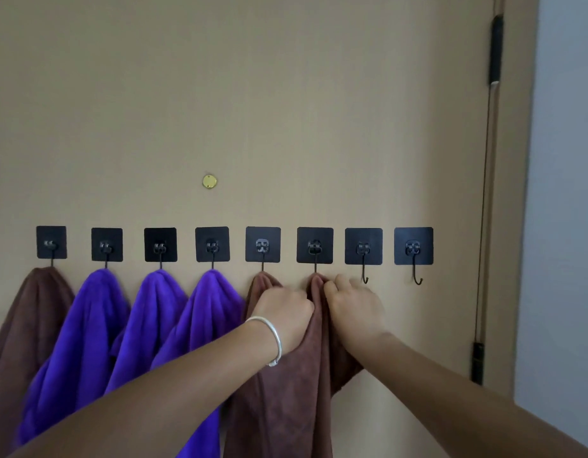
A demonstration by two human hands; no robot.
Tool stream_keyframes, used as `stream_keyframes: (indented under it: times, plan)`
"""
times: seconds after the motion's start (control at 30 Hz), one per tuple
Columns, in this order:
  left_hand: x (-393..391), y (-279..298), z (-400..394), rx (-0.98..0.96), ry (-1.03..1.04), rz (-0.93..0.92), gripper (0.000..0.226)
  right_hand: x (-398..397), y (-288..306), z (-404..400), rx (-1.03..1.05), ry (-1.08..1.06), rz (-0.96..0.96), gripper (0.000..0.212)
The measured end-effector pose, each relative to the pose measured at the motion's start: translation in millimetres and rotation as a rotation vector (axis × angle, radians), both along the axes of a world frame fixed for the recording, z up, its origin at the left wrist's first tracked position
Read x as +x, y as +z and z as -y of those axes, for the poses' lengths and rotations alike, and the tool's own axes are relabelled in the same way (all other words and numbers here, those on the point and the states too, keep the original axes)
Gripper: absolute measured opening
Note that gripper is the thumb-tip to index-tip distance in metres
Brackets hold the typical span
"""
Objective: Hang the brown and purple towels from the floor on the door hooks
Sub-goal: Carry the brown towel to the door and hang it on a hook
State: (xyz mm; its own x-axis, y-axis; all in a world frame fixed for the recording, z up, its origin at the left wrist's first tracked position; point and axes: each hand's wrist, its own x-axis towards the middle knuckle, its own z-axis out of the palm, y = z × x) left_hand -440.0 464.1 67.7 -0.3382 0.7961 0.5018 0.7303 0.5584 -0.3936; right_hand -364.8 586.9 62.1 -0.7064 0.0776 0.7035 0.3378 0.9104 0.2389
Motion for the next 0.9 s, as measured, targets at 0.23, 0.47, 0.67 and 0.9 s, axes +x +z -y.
stream_keyframes:
  times: [0.23, 0.47, 0.67, 0.9]
  plan:
    - [-4.2, -32.3, 5.2, 0.187, -0.135, 0.847, 0.027, -6.5, -28.5, -5.9, -0.442, 0.198, 0.002, 0.011]
    - [-1.8, 18.1, 6.8, 0.075, -0.028, 0.365, 0.012, 16.4, -21.0, -5.8, -0.393, 0.103, -0.037, 0.026]
    - [20.7, 34.4, -18.8, 0.333, -0.372, -0.064, 0.008, 70.8, -17.1, -11.1, -0.306, -0.133, -0.201, 0.022]
    - [61.2, -1.1, -63.0, 0.223, -0.631, 0.052, 0.073, 175.1, -17.8, -9.7, -0.173, -0.574, -0.201, 0.027]
